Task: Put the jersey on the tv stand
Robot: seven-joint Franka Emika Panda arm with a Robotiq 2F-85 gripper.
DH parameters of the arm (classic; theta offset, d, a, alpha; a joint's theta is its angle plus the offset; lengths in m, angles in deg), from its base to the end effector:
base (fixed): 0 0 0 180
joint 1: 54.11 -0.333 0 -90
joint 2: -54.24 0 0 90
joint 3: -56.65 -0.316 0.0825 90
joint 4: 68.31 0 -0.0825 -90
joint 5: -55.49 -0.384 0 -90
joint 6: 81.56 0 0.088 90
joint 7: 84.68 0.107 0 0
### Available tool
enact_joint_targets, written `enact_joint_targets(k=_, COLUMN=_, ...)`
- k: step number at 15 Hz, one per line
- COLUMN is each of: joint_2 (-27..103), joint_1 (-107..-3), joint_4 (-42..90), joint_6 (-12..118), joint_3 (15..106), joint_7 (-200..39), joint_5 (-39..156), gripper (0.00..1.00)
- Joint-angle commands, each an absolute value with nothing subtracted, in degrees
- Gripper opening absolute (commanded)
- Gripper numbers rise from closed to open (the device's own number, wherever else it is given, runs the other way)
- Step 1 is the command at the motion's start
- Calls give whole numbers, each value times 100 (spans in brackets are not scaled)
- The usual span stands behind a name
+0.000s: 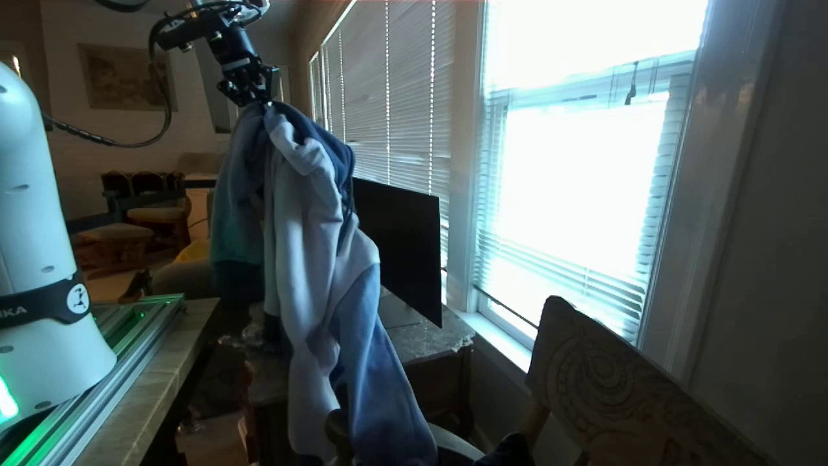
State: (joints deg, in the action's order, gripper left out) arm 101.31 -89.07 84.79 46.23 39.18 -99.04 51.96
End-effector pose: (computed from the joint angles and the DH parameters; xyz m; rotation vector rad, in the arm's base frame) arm 0.2038 0.2779 0.5025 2.5936 1.5599 0.5968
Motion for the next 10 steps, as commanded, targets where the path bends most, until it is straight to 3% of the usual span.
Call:
enact_joint_targets(k=1, joint_2=9546, joint_1=-9249, joint_4=7690, joint_6=4786, joint_3=3501, joint_7=-9904, joint_5=5299, gripper=4)
enact_joint_targets(k=4, joint_2=9067, joint_1=-9618, joint_4=7336, joint_6=4985, joint_3=3474, joint_7=-10313, joint_5=5335, gripper=4)
enact_joint_targets(k=5, joint_2=9518, joint_1=-9559, joint_4=7757, joint_6=4809, joint_3=3500, joint_7=-9973, joint_5=5335, gripper=14)
enact_joint_targets(k=10, joint_2=9089, joint_1=-9687, joint_4=7505, joint_6=4911, joint_3=3520, joint_7=-10145, joint_5=5333, gripper=14)
